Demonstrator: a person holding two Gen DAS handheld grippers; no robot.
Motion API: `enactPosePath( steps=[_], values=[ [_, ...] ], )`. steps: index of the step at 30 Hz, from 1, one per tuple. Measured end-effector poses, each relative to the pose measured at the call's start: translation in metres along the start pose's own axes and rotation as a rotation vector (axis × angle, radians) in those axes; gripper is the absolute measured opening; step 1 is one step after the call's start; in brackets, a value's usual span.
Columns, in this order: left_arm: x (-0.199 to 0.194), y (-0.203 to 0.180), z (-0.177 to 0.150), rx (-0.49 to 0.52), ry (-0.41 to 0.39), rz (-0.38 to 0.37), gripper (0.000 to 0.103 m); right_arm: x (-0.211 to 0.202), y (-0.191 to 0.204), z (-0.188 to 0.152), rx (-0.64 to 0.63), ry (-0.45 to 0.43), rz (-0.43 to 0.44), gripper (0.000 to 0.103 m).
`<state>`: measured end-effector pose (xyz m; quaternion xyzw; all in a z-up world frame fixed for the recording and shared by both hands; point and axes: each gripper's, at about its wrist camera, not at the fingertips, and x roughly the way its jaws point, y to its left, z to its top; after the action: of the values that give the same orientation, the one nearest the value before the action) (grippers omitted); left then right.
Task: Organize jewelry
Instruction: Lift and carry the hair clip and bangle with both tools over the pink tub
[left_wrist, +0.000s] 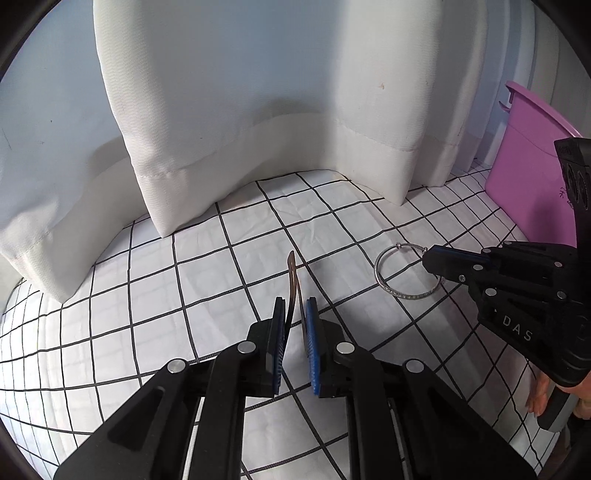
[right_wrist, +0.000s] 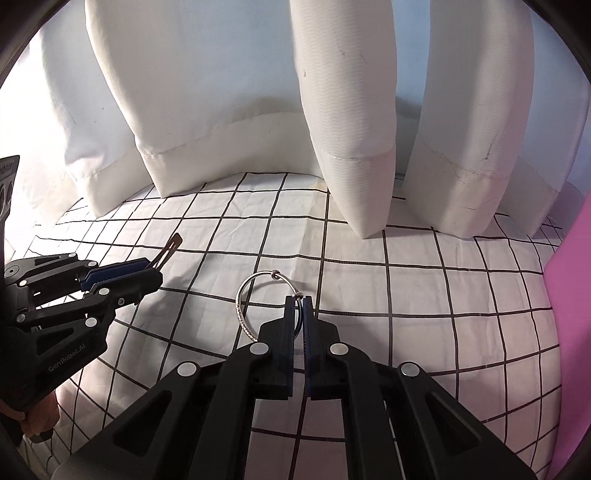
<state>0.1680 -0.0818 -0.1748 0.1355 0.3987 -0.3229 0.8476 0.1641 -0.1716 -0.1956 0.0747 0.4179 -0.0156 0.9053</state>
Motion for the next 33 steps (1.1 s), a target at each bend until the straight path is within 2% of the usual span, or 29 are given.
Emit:
enactPosePath(
  steps=[19, 33],
  values=[
    [-0.039, -0.006, 0.011, -0.03, -0.044, -0.006, 0.012, -0.043, 0.014, 0.006, -0.07, -0.065, -0.028, 0.002],
    [-0.062, -0.019, 0.022, -0.02, -0.081, -0.025, 0.012, -0.079, 0.008, 0.014, -0.082, -0.101, -0.044, 0.002]
  ],
)
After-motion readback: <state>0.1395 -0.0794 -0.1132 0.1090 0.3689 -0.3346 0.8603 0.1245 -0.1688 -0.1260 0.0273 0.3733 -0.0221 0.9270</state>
